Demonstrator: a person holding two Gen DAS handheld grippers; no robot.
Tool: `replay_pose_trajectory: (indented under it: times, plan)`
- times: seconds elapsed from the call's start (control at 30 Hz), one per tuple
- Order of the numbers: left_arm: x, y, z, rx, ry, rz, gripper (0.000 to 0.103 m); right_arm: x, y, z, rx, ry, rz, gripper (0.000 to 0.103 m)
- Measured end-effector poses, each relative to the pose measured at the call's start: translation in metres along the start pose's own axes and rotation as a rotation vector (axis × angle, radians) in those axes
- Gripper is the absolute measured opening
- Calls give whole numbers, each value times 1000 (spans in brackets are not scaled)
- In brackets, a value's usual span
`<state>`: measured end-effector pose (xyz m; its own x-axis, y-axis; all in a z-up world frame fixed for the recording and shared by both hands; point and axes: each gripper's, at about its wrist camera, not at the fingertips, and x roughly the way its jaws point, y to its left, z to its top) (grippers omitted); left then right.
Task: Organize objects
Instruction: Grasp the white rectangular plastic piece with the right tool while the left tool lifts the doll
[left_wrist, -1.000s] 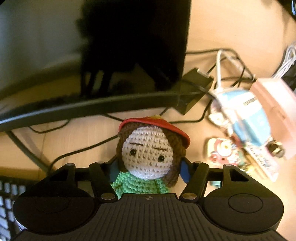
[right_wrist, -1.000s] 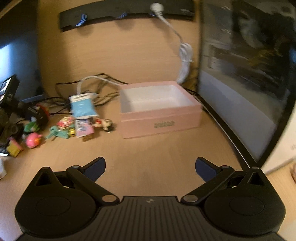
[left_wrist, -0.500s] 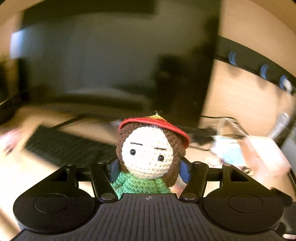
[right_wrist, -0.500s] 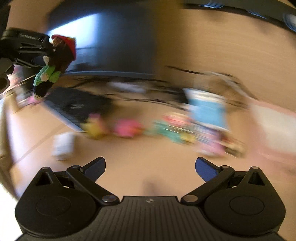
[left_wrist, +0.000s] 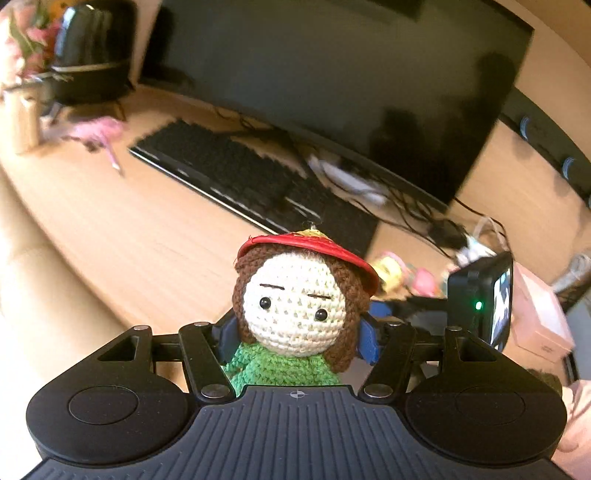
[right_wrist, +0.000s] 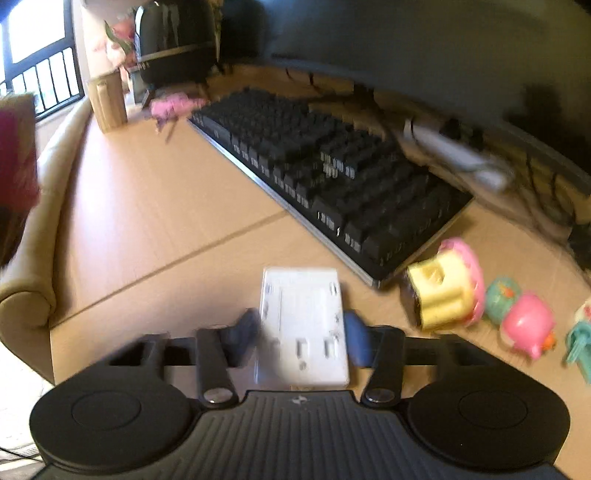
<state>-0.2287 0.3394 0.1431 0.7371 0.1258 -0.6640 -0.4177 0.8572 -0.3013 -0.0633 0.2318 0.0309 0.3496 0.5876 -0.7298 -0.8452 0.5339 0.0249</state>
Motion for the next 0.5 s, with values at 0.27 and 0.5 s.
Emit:
replay_pose_trajectory:
  times: [0.27, 0.5]
  plan:
    - [39, -61, -20, 151, 132, -213, 66, -80, -38, -49, 106, -7, -70, 47]
    - [84, -171, -36, 271, 263, -447, 66, -214, -104, -130, 339, -37, -371, 47]
